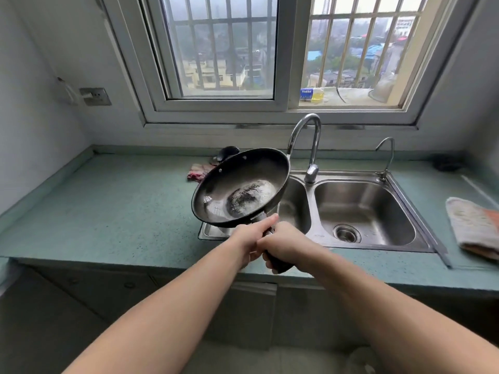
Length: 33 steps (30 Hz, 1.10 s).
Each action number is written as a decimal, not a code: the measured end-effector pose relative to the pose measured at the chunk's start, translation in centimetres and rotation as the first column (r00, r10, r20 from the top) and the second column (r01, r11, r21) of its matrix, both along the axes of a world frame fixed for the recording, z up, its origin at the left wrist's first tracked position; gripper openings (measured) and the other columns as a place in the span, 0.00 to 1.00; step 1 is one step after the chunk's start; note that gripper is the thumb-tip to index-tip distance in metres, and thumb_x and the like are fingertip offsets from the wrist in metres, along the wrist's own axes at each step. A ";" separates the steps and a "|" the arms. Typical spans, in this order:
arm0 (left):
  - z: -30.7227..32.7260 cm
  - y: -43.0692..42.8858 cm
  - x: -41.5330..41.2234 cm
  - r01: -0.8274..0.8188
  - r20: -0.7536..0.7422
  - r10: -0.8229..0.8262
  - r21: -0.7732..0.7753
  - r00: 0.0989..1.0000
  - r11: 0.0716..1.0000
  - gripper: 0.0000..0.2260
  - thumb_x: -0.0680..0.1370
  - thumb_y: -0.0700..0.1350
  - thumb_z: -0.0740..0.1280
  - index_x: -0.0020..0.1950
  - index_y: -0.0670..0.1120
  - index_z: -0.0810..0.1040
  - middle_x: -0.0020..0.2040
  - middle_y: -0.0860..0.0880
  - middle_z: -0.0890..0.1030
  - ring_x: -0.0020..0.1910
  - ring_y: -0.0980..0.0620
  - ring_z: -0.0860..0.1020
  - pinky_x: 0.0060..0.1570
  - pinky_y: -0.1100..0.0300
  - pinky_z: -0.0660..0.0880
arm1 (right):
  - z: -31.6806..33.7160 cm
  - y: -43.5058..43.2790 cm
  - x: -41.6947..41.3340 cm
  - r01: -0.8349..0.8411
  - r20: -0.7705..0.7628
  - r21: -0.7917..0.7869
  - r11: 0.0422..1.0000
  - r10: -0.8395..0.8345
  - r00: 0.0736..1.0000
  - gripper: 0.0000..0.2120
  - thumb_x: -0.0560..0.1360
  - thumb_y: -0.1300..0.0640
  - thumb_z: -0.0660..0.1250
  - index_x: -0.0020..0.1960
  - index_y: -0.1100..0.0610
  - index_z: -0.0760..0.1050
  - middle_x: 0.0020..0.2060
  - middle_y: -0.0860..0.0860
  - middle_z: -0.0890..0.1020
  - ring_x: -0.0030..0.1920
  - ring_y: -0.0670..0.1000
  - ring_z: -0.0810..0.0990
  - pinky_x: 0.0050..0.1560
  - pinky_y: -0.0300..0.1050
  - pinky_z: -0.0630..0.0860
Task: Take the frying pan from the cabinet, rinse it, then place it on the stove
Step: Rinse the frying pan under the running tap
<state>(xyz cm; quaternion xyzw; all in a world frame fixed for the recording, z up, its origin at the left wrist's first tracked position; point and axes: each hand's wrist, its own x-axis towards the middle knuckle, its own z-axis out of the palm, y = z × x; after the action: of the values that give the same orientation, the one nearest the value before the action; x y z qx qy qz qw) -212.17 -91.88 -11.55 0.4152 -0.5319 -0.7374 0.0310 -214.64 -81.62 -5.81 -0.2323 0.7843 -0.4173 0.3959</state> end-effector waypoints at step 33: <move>-2.6 -0.7 -7.2 0.158 -0.236 -0.086 0.305 0.968 0.939 0.09 0.82 0.44 0.59 0.53 0.39 0.73 0.35 0.49 0.76 0.33 0.56 0.76 0.42 0.63 0.69 | -3.7 0.2 -7.8 0.157 0.125 0.064 0.986 -0.164 0.979 0.02 0.71 0.62 0.60 0.41 0.59 0.67 0.26 0.54 0.70 0.22 0.49 0.67 0.21 0.35 0.60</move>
<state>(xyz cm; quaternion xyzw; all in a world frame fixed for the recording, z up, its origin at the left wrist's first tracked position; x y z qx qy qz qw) -219.39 -92.55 -14.12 0.2970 -0.4228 -0.8558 -0.0249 -222.40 -81.39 -9.54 -0.1299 0.7840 -0.4408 0.4173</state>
